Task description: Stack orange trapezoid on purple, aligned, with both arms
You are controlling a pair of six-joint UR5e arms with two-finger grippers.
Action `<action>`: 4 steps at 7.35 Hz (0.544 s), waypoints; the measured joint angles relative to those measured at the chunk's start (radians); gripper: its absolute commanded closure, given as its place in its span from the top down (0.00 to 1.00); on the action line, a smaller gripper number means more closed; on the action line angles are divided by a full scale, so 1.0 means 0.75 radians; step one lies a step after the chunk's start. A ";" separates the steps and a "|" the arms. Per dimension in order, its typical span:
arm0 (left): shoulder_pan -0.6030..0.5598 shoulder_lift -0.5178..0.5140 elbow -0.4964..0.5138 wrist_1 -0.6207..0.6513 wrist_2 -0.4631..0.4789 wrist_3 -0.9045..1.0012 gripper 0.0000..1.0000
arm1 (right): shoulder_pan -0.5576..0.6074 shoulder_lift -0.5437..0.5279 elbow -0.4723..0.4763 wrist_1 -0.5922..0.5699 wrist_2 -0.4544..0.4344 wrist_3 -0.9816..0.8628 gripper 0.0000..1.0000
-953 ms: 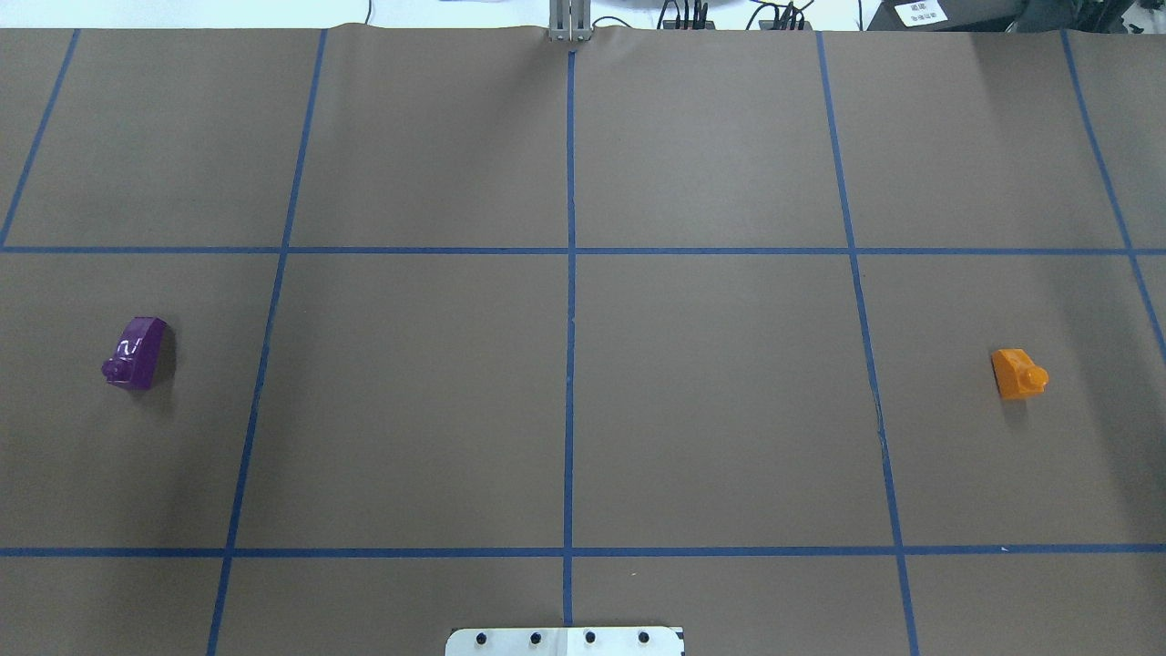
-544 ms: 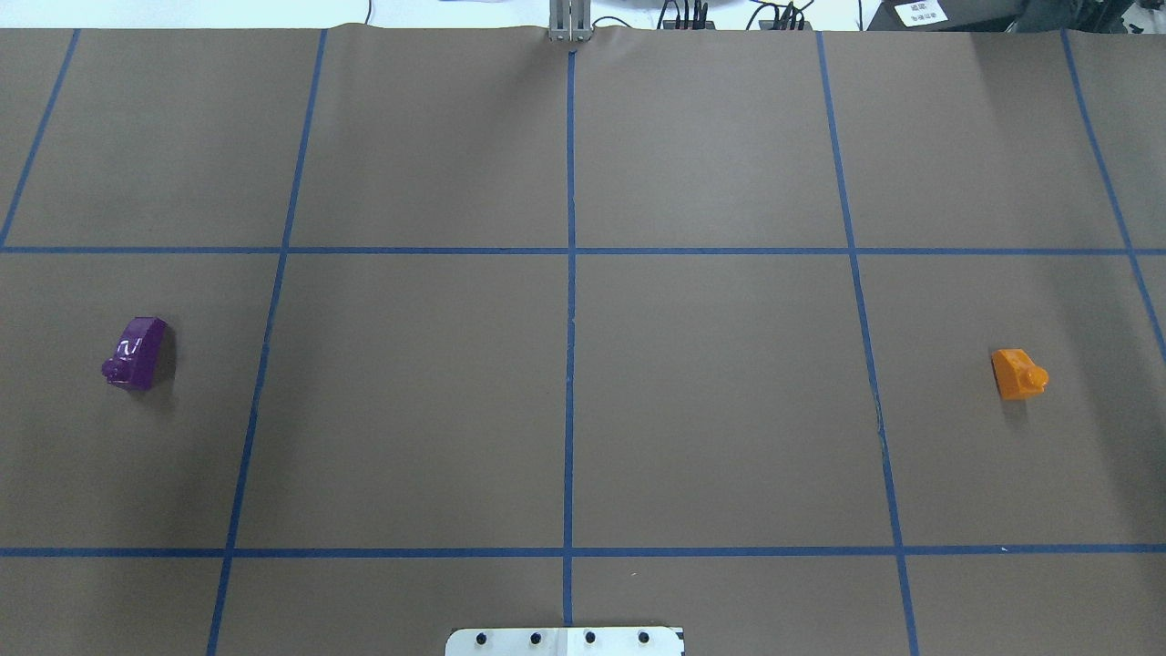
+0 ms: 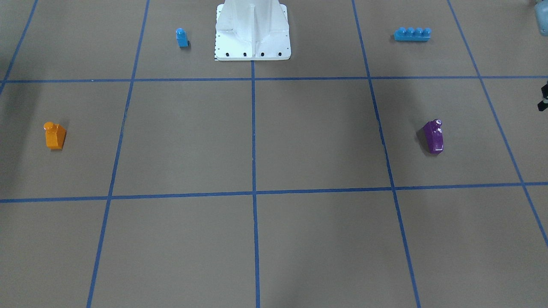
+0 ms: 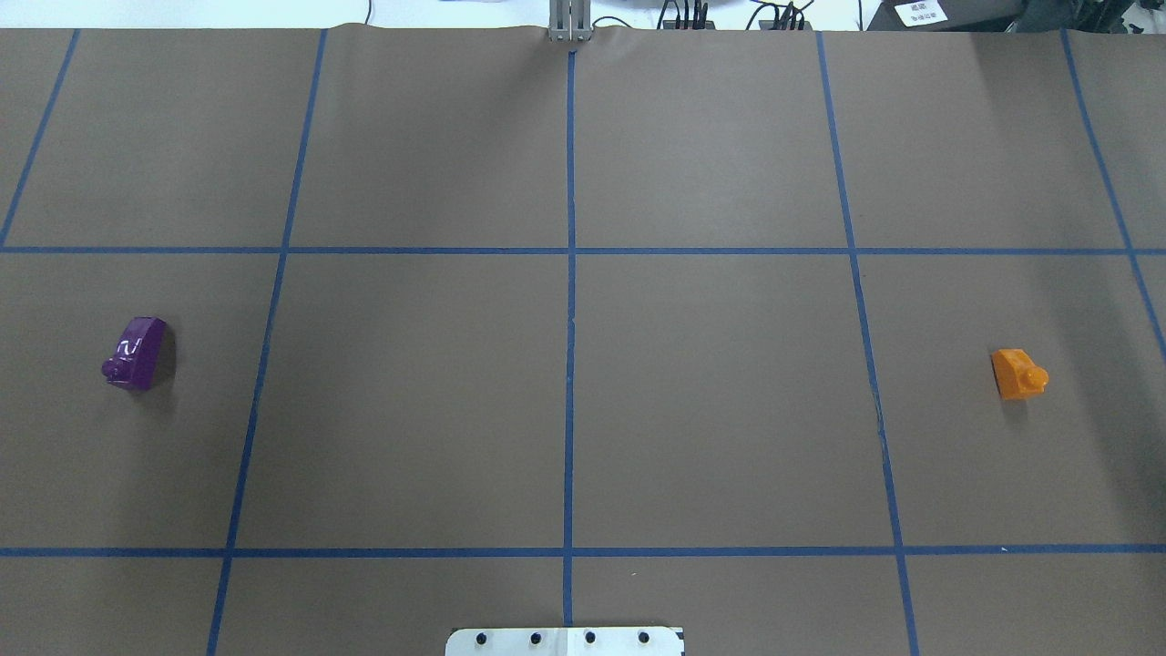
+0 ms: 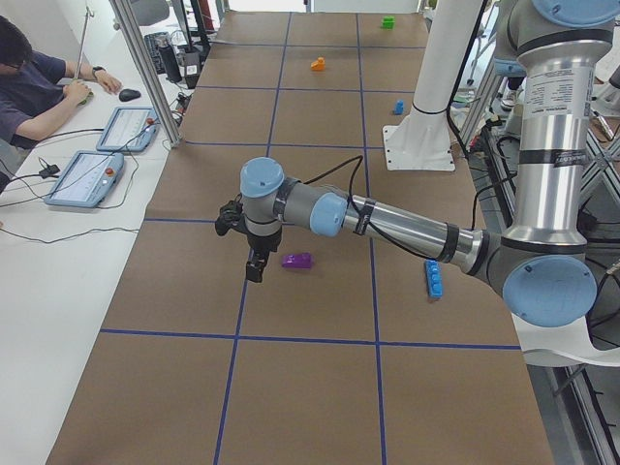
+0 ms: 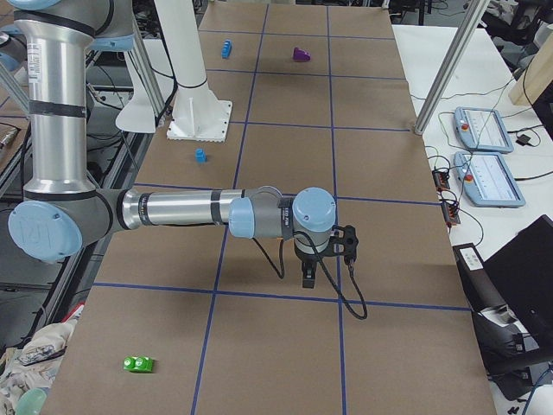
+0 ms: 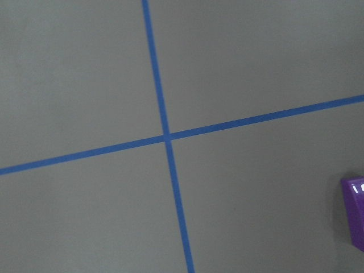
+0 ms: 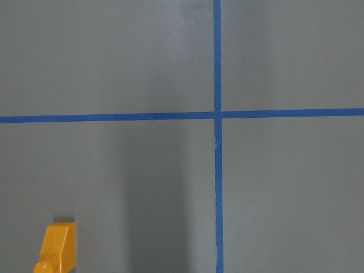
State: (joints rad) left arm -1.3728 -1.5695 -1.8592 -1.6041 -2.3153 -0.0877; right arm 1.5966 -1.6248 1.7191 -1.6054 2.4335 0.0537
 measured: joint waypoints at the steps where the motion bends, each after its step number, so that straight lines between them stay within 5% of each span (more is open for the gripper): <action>1: 0.069 -0.017 -0.007 -0.032 -0.017 -0.191 1.00 | -0.002 0.005 0.006 0.000 0.000 0.002 1.00; 4: 0.380 0.056 -0.030 -0.400 0.135 -0.861 1.00 | -0.007 0.017 0.023 -0.001 0.005 0.007 1.00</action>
State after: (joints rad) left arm -1.0874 -1.5274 -1.8820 -1.9039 -2.2139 -0.7334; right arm 1.5911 -1.6118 1.7365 -1.6064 2.4372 0.0593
